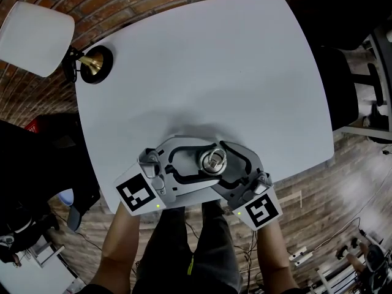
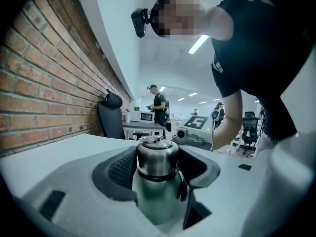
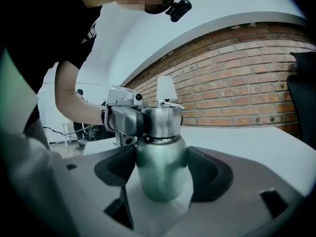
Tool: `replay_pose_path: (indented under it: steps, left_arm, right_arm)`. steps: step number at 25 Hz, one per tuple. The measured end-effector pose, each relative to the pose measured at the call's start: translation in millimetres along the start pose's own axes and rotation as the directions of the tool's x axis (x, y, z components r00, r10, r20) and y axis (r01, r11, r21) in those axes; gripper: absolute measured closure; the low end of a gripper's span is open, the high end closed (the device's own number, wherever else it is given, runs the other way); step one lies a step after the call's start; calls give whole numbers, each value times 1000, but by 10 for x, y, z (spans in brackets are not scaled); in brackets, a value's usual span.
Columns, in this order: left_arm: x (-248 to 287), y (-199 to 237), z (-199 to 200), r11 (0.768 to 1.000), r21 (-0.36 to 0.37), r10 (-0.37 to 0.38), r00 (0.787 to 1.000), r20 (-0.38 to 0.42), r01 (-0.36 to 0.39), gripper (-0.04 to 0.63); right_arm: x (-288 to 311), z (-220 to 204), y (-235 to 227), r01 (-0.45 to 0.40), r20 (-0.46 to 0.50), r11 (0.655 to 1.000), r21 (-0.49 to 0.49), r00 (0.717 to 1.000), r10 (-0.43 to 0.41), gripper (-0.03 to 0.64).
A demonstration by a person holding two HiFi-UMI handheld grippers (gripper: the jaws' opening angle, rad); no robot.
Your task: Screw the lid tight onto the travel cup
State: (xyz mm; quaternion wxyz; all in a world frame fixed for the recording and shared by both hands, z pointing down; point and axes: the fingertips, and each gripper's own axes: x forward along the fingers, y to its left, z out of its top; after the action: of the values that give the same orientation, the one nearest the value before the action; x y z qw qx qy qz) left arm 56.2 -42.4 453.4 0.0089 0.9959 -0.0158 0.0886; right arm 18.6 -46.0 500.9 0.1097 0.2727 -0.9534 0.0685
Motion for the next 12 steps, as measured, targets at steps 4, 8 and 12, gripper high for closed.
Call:
replay_pose_path:
  steps: [4, 8, 12]
  left_arm:
    - [11, 9, -42, 1000, 3, 24, 1000, -6, -24, 324]
    - [-9, 31, -64, 997, -16, 72, 997, -6, -72, 262]
    - [-63, 43, -65, 974, -71, 216, 976, -5, -216, 253]
  right_arm:
    - [18, 22, 9, 21, 17, 999, -27, 1000, -20, 279]
    - [19, 17, 14, 19, 11, 999, -35, 1000, -18, 279]
    - [23, 21, 16, 31, 12, 999, -34, 999, -31, 279]
